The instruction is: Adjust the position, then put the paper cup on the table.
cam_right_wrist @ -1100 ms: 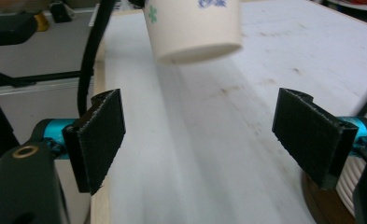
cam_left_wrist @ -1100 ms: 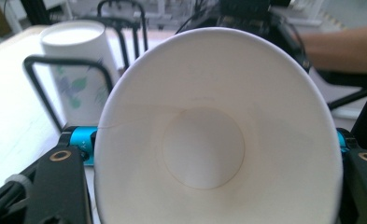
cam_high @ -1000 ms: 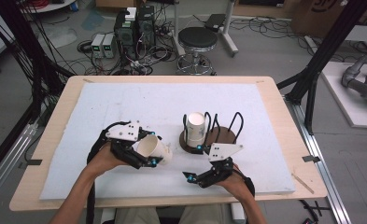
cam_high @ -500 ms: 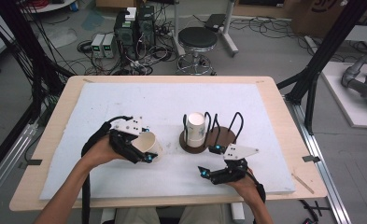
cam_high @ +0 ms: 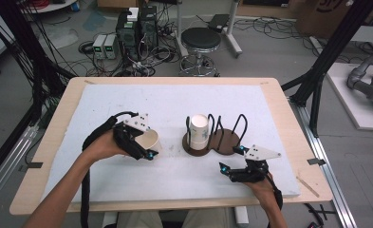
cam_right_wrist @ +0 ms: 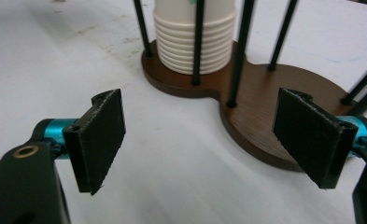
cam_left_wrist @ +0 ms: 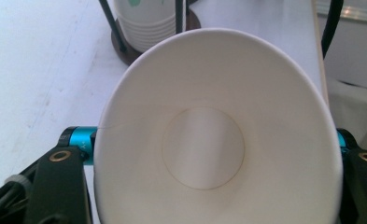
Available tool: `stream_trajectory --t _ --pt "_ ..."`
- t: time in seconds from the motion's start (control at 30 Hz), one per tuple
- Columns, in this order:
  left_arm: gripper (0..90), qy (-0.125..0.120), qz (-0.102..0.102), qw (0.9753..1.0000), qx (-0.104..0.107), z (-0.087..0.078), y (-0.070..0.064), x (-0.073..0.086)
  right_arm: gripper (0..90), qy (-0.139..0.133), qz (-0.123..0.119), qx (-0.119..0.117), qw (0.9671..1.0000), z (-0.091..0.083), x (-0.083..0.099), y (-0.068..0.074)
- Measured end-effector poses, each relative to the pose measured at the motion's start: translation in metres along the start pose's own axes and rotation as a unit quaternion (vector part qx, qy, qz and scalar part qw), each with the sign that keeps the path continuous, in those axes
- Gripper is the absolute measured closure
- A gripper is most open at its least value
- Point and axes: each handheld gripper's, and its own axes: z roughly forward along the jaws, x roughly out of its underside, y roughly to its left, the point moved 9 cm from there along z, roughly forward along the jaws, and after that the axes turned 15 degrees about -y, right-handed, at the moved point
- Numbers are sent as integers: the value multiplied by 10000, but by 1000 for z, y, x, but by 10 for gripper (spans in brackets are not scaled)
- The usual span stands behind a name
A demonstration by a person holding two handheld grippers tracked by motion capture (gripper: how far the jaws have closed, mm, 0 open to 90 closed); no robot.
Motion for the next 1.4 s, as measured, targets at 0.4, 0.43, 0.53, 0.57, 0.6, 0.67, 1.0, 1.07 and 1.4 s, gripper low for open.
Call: stream_trajectory --t 0.4,0.43,0.53,0.57,0.6,0.67,1.0,1.07,1.4 --pt "294 409 -43 9991 -61 1 12 4 177 65 201 214 9995 -5 8 -13" --pt "293 398 -50 9992 -74 2 12 4 177 67 207 203 9996 -5 8 -12" --pt "293 439 -19 9990 -48 3 10 3 177 52 204 184 9996 -6 8 -12" --pt "294 434 -4 9991 -43 3 10 3 177 18 179 193 9997 -6 8 -13" --pt "293 438 -4 9990 -49 4 10 3 177 24 208 203 9996 -6 8 -13" --pt "294 458 -6 9989 -42 3 11 3 177 6 219 192 9996 -6 8 -13" --pt "294 468 -20 9989 -99 5 12 4 177 0 205 183 9996 -6 8 -13" --pt "294 531 -17 9985 -128 6 13 5 177 6 225 192 9996 -6 8 -13" --pt "294 855 -74 9962 -168 21 21 12 177 37 212 173 9996 -6 8 -13"
